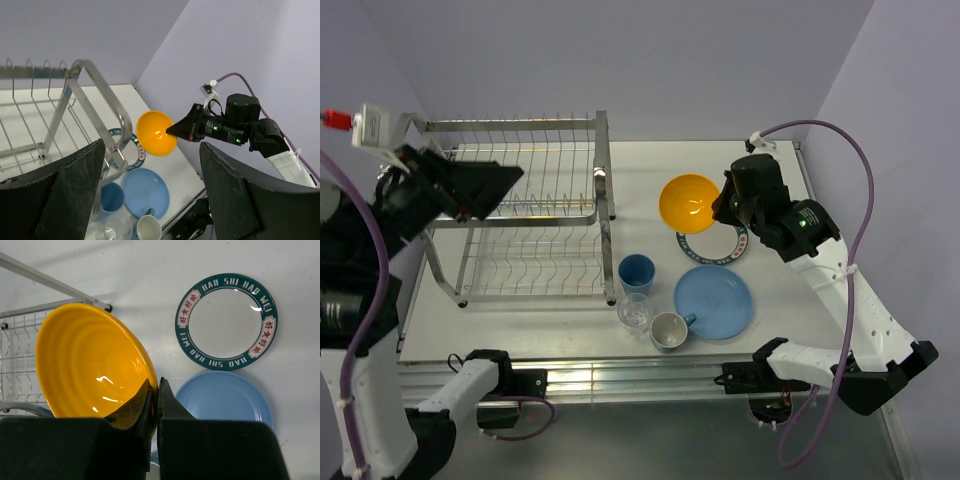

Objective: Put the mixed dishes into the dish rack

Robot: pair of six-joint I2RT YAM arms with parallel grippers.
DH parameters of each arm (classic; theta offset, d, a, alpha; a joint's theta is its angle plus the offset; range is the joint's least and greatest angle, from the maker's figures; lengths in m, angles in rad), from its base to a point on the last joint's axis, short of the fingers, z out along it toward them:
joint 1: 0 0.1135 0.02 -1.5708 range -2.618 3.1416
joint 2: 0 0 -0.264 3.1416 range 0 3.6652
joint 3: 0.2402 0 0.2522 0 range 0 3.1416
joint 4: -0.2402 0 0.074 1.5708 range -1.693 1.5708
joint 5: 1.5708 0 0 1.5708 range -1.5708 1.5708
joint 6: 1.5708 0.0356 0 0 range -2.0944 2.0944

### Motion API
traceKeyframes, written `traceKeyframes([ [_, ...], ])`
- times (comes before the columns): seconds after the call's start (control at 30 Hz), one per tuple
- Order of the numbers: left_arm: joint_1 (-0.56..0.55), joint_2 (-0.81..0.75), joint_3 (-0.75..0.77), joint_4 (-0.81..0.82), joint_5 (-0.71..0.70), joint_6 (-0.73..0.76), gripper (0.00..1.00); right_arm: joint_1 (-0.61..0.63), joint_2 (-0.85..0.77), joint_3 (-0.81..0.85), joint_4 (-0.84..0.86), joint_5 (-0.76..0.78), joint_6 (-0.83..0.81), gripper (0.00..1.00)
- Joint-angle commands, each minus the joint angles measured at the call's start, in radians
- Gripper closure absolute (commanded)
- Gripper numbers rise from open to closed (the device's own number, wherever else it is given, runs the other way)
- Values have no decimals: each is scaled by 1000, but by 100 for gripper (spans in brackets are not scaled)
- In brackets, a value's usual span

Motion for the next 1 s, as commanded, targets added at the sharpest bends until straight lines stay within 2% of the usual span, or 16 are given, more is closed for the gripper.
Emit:
traceKeyframes([
  [0.0,-44,131,200,105,6,82,17,6,24,88,-26,-22,-14,100],
  [0.13,-182,333,408,88,-27,189,14,1,77,154,-65,-65,-19,100],
  [0.17,-266,357,455,91,-48,220,13,-5,85,166,-73,-80,-21,100],
  [0.23,-322,415,482,103,-85,316,9,-17,104,194,-82,-107,-27,100],
  [0.33,-426,489,526,56,-131,460,7,-63,120,218,-90,-189,-39,100],
  [0.43,-569,507,488,39,-183,569,7,-123,130,234,-95,-264,-54,100],
  [0.53,-661,500,398,43,-286,658,7,-171,140,237,-108,-292,-71,100],
  [0.6,-782,494,327,40,-411,745,8,-181,143,228,-118,-325,-77,100],
  [0.63,-860,489,297,45,-457,764,8,-191,139,223,-121,-333,-79,100],
  [0.7,-925,454,188,74,-581,807,9,-194,125,202,-121,-339,-80,100],
  [0.77,-997,416,65,142,-607,827,9,-200,116,185,-122,-357,-83,100],
  [0.8,-1020,383,31,160,-667,847,9,-201,107,168,-127,-364,-85,100],
  [0.87,-1100,360,-39,184,-702,867,9,-203,96,148,-128,-400,-90,100],
  [0.97,-1221,362,-83,155,-832,919,10,-203,65,78,-135,-460,-97,100],
])
